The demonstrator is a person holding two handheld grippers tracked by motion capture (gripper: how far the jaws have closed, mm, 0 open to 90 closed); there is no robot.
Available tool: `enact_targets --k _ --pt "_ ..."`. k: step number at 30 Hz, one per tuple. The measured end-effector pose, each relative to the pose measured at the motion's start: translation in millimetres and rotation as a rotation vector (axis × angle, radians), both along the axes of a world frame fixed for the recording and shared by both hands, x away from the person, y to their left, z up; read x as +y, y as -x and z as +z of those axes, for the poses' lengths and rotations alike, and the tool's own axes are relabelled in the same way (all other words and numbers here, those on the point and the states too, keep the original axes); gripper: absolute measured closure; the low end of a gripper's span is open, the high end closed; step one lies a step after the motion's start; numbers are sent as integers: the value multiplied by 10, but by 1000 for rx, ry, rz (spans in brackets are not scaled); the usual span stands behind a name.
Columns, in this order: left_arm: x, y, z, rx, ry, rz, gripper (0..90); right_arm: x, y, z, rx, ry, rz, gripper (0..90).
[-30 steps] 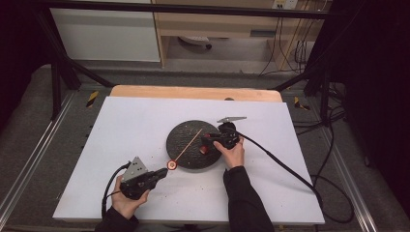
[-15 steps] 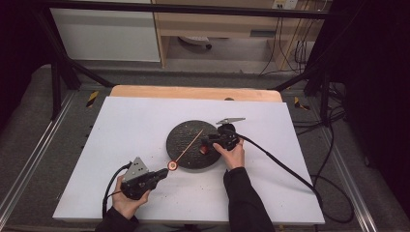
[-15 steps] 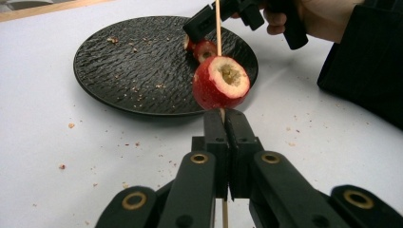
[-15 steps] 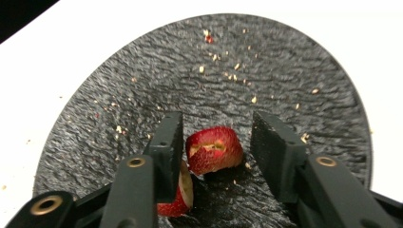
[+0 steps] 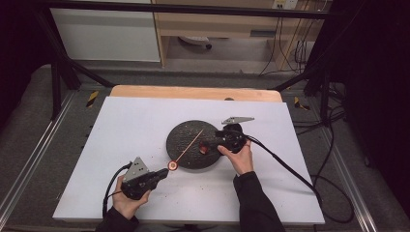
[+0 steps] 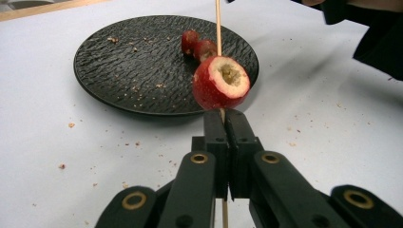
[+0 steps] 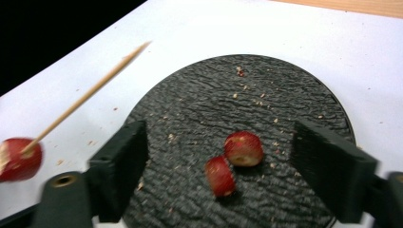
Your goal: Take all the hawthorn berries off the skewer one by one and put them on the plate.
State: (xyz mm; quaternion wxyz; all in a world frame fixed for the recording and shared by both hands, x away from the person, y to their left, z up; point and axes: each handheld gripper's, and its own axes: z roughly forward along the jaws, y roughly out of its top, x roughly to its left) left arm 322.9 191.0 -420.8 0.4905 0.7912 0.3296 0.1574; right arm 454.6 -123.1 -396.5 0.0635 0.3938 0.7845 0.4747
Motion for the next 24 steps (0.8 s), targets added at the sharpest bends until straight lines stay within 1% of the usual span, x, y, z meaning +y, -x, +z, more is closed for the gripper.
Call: enact_targets --k 3,7,12,16,20,24 --pt "-5 1 -1 2 0 1 887 -18 99 34 -15 11 9 132" --pt "-16 0 -1 0 -3 -1 887 -20 238 56 -14 22 39 63" --pt "-46 3 3 -3 -7 -3 887 2 408 55 -4 -2 79 47" --pt "-73 9 1 -4 -9 -5 887 33 514 43 5 -24 113 43" --pt "-97 15 3 -5 -9 -8 887 49 589 38 11 -44 122 35" --pt "-159 28 8 -7 -8 -14 887 59 654 16 10 -56 133 40"
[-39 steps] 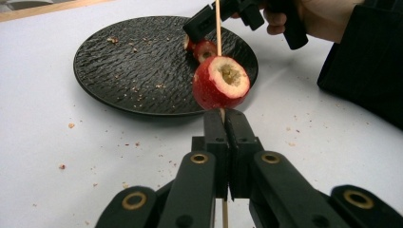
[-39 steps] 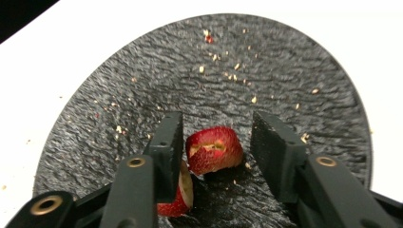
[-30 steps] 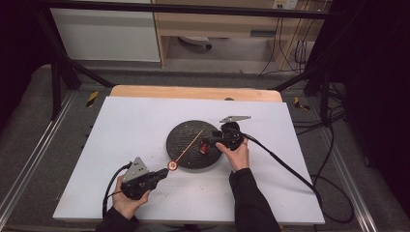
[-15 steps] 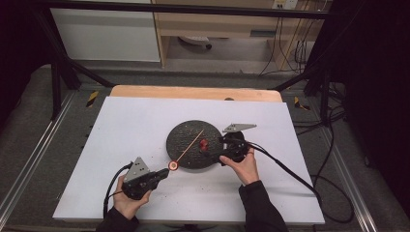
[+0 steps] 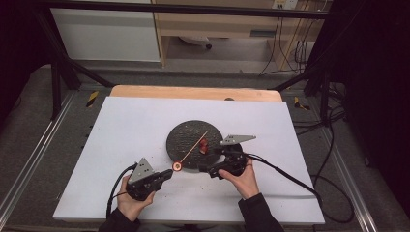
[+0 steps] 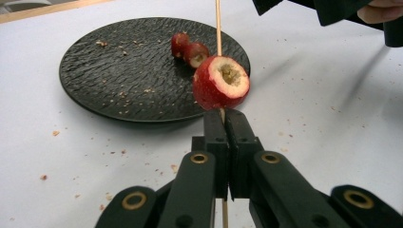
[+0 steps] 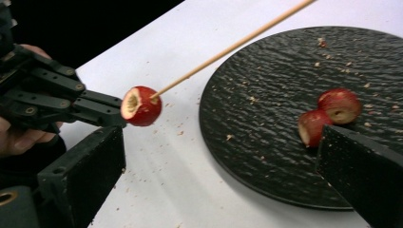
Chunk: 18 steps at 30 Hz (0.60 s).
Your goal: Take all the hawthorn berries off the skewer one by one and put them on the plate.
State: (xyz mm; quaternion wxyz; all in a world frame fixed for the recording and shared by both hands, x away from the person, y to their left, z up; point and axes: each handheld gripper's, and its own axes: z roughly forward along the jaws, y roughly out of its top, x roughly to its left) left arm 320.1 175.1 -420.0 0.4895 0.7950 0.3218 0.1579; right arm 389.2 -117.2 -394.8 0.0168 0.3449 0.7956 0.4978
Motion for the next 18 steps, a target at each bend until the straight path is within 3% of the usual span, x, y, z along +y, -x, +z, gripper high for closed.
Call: enact_targets --k 7,18 --pt "-186 35 24 -15 -31 -33 887 -21 105 -42 5 -46 31 143" --pt "-555 72 78 -25 -36 -106 887 -151 176 -87 42 -128 51 362"
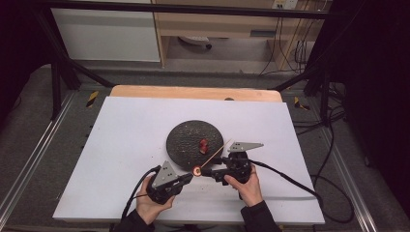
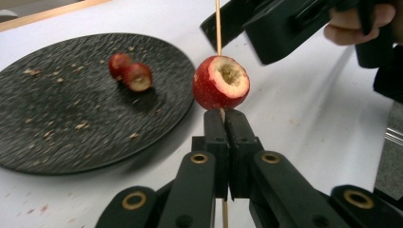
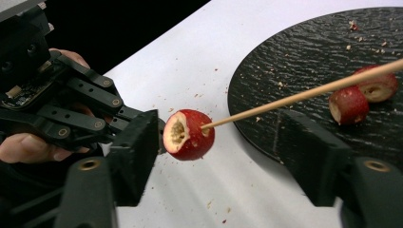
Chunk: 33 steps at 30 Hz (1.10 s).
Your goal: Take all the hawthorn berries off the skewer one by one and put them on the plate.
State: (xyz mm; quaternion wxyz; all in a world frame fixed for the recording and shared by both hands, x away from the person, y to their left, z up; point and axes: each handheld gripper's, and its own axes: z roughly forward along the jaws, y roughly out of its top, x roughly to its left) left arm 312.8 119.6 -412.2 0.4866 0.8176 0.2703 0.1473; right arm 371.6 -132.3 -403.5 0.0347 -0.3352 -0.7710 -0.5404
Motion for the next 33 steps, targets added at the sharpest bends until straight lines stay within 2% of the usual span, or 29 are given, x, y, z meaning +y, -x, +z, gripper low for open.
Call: enact_targets --k 7,17,28,33 --pt "-106 16 27 -12 7 -22 887 -64 19 -13 40 -32 29 483" --pt "-91 28 46 -27 26 -31 887 -59 15 -16 86 -68 86 630" --pt "-71 25 19 -20 39 -40 887 -67 -5 -11 101 -66 100 655" --pt "-35 23 28 -22 42 -35 888 -77 -30 10 94 -83 91 667"
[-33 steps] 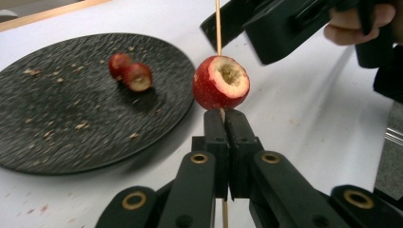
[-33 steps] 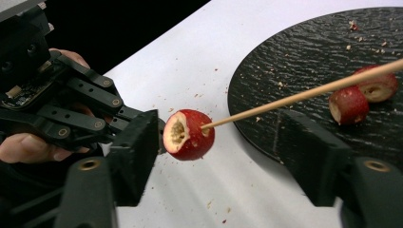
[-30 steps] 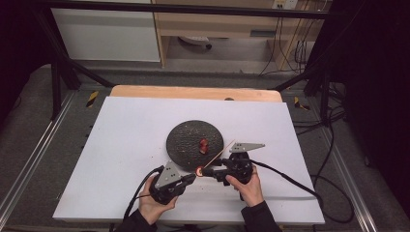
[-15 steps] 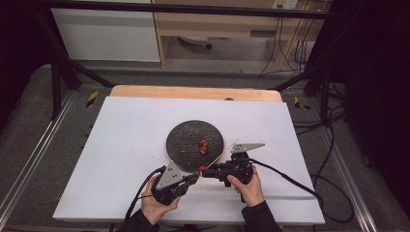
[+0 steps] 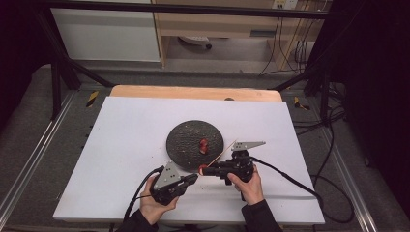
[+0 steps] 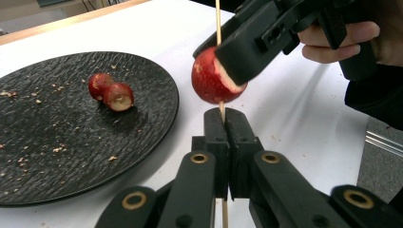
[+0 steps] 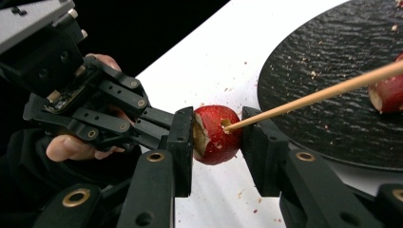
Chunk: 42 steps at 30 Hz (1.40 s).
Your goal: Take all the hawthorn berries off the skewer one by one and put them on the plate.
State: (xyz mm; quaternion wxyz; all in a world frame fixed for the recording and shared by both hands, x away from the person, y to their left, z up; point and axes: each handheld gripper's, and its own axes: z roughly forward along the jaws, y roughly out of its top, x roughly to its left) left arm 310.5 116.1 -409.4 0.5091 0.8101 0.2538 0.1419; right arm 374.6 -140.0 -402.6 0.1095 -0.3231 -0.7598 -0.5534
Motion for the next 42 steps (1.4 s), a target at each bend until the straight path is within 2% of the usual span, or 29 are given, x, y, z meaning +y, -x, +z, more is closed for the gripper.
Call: enact_targets --k 16,42 --pt "166 31 -15 -10 -6 3 887 -28 -95 44 17 -44 -11 683" --pt "480 85 -67 -22 -22 13 888 -46 -282 119 32 -67 -32 696"
